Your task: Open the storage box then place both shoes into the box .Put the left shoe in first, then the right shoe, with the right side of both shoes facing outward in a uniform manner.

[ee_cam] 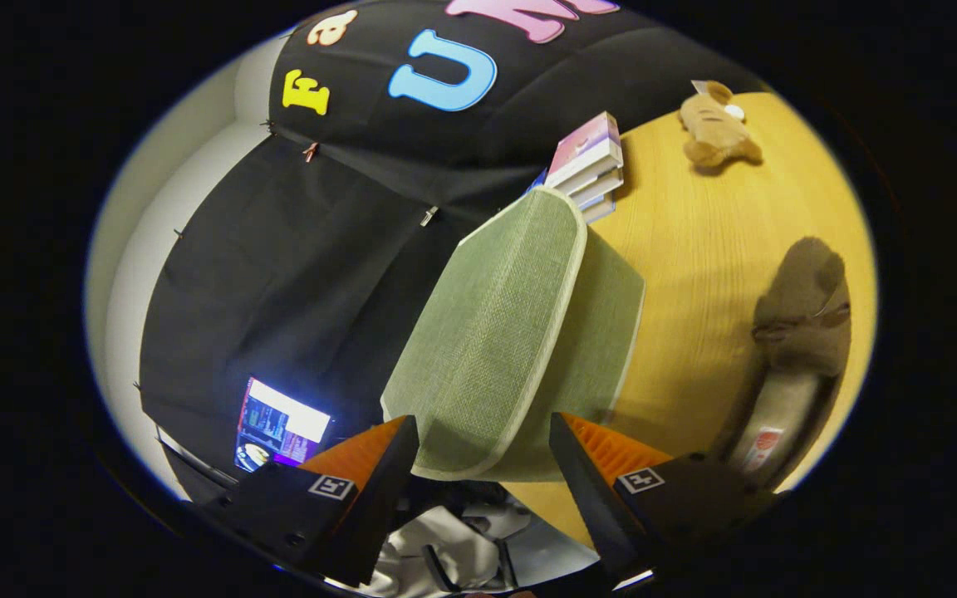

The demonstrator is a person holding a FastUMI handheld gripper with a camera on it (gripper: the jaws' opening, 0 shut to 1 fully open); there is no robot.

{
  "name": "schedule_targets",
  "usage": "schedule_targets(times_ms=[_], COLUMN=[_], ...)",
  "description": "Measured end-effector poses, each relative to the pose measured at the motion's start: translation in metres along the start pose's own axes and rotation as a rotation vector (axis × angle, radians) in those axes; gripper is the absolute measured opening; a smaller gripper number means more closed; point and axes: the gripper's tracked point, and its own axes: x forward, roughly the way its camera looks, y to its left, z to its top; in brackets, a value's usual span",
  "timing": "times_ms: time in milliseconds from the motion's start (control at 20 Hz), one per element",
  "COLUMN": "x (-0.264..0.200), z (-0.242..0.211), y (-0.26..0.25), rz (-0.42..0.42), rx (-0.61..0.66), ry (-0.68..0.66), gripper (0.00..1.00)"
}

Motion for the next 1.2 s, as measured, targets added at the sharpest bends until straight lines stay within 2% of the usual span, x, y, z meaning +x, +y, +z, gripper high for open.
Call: schedule_targets(times_ms=[100, 450, 750, 800, 900, 1050, 1150, 1200], x=[0.009, 0.022, 0.015, 0.016, 0.009, 0.015, 0.018, 0.013], z=[0.001, 0.020, 0.028, 0.031, 0.032, 0.041, 0.041, 0.043], y=[0.004, 0.010, 0.006, 0.009, 0.021, 0.019, 0.014, 0.015], rz=[0.045, 0.178, 0.197, 0.213, 0.250, 0.215, 0.152, 0.157], rx=[0.049, 0.337, 0.429, 0.463, 0.524, 0.541, 0.543, 0.557], ry=[0.007, 0.001, 0.020, 0.027, 0.062, 0.036, 0.033, 0.036], gripper=[0.99, 0.98, 0.94, 0.76, 0.76, 0.45, 0.30, 0.21])
